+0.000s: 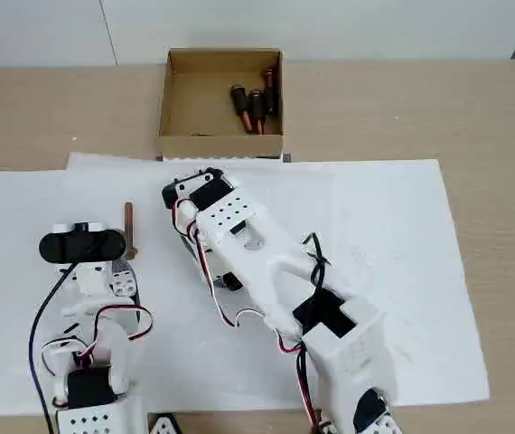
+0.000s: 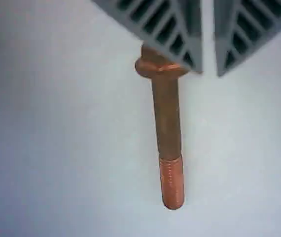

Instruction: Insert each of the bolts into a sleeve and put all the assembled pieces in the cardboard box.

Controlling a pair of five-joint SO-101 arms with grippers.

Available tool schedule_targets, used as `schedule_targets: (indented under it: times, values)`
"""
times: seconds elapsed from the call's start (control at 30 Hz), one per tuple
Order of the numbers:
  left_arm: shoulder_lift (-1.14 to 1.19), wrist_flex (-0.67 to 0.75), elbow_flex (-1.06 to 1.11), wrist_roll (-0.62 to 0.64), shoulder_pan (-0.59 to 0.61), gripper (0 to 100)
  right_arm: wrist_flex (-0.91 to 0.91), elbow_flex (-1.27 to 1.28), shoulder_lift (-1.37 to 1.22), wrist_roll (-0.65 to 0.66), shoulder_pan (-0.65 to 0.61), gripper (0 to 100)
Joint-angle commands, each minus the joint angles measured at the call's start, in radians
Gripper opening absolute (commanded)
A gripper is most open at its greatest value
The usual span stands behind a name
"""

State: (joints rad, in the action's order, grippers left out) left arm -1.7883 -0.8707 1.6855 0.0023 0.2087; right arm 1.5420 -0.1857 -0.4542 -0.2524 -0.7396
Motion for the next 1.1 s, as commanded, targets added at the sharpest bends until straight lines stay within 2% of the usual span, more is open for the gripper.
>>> schedule_targets:
  times: [0.0,0.4,0.6,0.77,0.9,1.07]
  values:
    - [-0.008,0.006,-0.005,-0.005,-0.003,1,0.053,-0.055,0.108,-0.006,-0.012,0.2]
    - [-0.006,0.018,-0.005,-0.021,-0.051,1,0.108,-0.074,0.476,-0.003,-0.004,0.2]
    - [-0.006,0.012,-0.005,-0.023,-0.049,1,0.114,-0.049,0.664,-0.003,0.131,0.2]
    - [-0.003,0.015,-0.008,-0.028,-0.049,1,0.113,0.077,0.811,-0.009,0.249,0.2]
    - [0.000,0.006,-0.053,-0.133,-0.043,1,0.111,0.236,0.954,-0.064,0.312,0.2]
    - [0.009,-0.091,-0.208,-0.157,-0.044,1,0.074,0.517,1.109,-0.068,0.401,0.2]
